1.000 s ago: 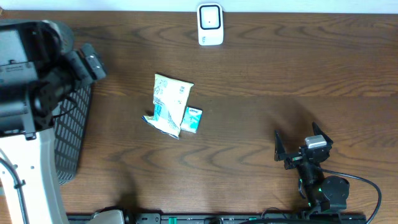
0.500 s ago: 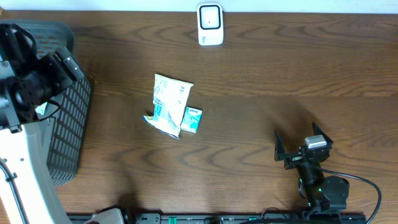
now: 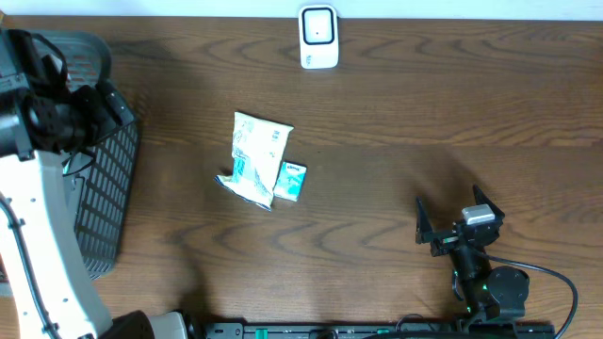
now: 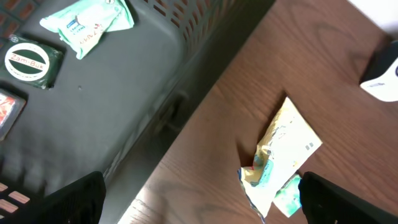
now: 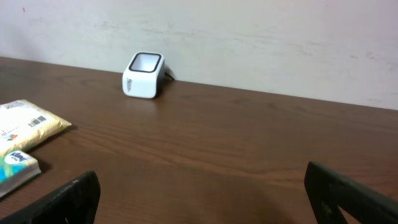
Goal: Scan the item barcode
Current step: 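Move the left gripper back into the basket toward the green wipes pack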
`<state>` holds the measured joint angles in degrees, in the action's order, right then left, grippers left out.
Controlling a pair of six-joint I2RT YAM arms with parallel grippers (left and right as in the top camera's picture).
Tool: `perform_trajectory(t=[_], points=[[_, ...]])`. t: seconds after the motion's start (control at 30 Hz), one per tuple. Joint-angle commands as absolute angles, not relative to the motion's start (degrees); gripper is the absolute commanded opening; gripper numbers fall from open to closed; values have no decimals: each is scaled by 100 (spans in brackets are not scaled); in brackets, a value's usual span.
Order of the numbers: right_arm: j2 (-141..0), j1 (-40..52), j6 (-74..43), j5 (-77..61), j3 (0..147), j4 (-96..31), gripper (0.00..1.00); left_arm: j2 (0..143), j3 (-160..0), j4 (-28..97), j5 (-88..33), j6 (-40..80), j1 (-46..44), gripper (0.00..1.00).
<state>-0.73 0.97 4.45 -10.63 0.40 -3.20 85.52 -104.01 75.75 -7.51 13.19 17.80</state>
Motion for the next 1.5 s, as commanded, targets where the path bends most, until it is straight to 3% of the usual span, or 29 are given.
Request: perform_trajectory(t=[0.0,0.67,0.83,1.17,1.47], points=[[-64,43,414,-1063,32,-346,99,8700,-10405,7559,-672,1133,1822,98],[-64,43,414,-1063,32,-344,99,8499,-10842,6355,-681,1090,2617,98],[-64,43,414,-1063,32,-344,99,8396,-10866,5793,-674,615,2803,98],[-64,43,414,-1063,32,-344,99,9295,-10674,5478,-574,235,3579,98],[-64,43,414,-1063,32,-344,99,10160,-9944,5212,-572,-650,3610,98]])
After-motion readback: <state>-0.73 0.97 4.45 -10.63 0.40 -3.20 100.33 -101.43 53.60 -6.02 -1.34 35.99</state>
